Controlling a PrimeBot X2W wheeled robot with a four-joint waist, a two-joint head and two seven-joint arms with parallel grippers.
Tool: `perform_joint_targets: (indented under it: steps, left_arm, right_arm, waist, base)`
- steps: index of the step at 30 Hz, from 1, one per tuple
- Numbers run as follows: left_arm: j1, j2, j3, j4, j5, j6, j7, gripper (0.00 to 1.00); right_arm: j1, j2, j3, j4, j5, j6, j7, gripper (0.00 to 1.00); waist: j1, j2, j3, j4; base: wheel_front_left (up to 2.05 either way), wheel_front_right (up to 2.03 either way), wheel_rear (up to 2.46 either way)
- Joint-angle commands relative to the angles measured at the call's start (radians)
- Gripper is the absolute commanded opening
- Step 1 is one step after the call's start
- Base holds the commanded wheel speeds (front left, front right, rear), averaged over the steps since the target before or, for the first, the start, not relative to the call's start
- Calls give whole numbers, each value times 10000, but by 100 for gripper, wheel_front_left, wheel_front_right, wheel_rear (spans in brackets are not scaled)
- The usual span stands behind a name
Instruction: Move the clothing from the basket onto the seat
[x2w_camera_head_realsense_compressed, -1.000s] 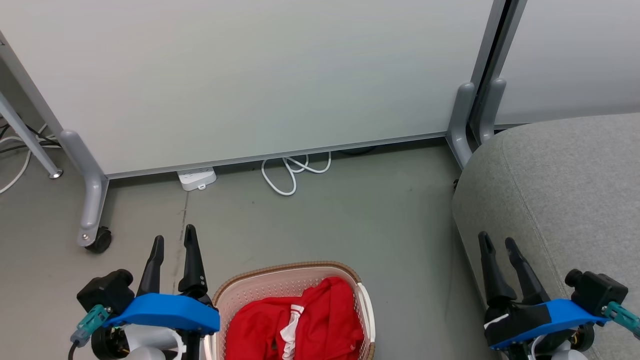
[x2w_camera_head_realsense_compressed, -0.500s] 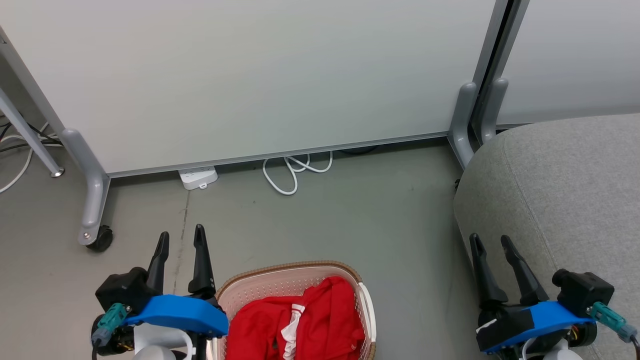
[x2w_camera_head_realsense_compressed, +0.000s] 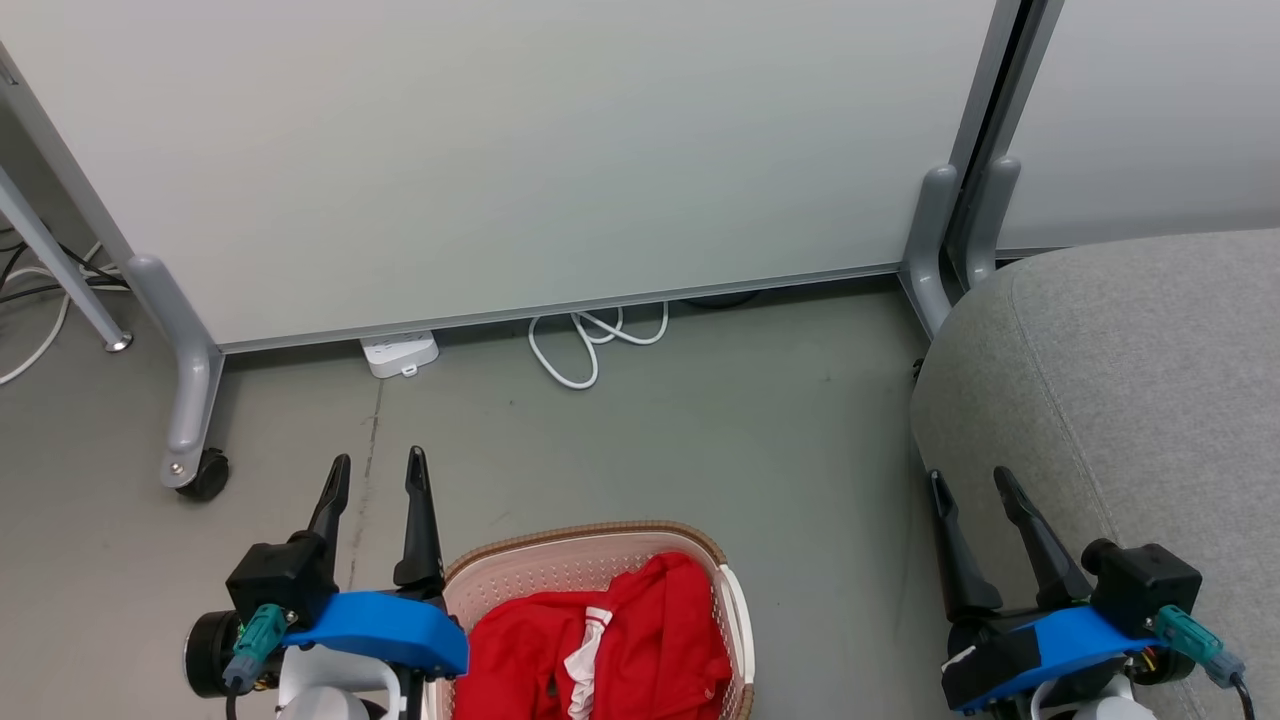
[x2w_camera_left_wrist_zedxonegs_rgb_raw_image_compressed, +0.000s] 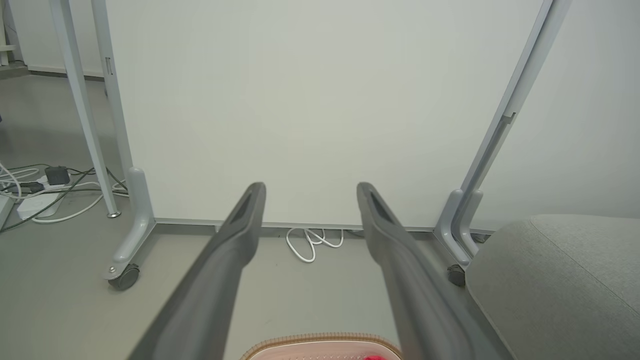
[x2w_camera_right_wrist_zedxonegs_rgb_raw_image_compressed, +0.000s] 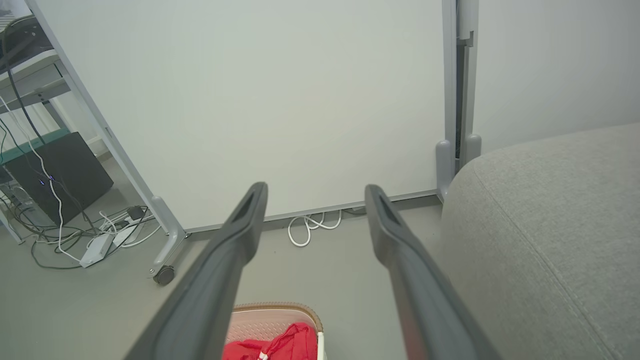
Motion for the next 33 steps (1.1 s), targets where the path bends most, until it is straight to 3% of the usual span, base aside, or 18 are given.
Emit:
perform_joint_targets:
  steps: [1, 27, 33]
  left_arm:
    - [-164, 51, -53, 3, 173, 38, -91, 100]
    - [-282, 55, -351, 628, 1766, 47, -567, 100]
    - [-274, 55, -313, 759, 1602, 17, -564, 100]
  right_arm:
    - [-160, -26, 18, -13, -176, 19, -65, 100]
    - [-164, -27, 205, 425, -2092, 16, -557, 100]
    - [-178, -26, 190, 568, -2051, 16, -547, 100]
  waist:
    - [1, 0, 3, 5]
    - [1, 0, 29, 120]
    - [1, 0, 28, 126]
  base:
    - [0, 0, 0]
    - [0, 0, 0]
    - [0, 0, 0]
